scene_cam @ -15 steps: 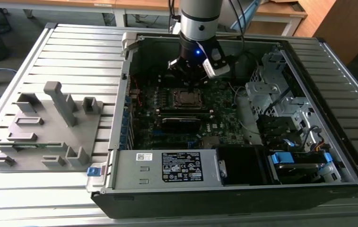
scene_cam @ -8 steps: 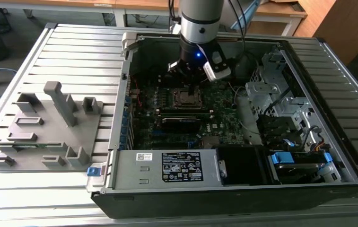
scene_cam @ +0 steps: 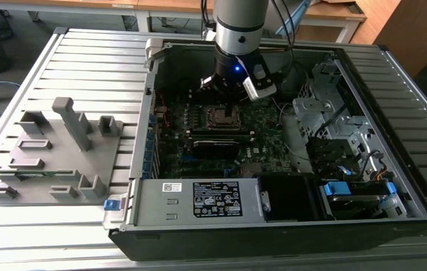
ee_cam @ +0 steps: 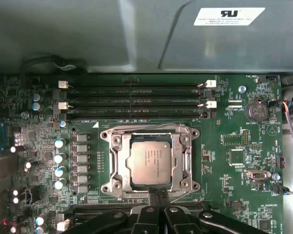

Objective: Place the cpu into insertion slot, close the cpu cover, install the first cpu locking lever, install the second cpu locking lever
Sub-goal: 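Install the second cpu locking lever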

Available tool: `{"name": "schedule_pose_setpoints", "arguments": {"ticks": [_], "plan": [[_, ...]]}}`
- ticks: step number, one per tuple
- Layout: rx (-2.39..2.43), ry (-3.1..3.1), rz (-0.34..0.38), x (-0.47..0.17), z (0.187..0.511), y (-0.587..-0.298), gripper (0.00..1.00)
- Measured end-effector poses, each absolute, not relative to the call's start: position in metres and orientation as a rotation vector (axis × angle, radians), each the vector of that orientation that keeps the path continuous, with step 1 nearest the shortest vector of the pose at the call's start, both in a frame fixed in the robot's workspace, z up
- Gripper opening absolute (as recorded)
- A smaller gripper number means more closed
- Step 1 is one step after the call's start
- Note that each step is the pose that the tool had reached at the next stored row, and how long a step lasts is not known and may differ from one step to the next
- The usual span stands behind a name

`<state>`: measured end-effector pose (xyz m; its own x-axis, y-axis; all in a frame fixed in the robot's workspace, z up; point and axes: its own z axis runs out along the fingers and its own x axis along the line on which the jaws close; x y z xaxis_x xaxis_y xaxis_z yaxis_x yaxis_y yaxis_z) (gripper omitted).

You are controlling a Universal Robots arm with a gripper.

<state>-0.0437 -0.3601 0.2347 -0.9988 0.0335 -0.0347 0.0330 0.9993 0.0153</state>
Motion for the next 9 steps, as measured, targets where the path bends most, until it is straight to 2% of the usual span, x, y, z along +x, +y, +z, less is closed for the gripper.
{"name": "schedule_pose_setpoints", "arguments": {"ticks": [9], "plan": [[0.051,3.104,0.023,-0.0455,0.2347,-0.3621,0.11]]}}
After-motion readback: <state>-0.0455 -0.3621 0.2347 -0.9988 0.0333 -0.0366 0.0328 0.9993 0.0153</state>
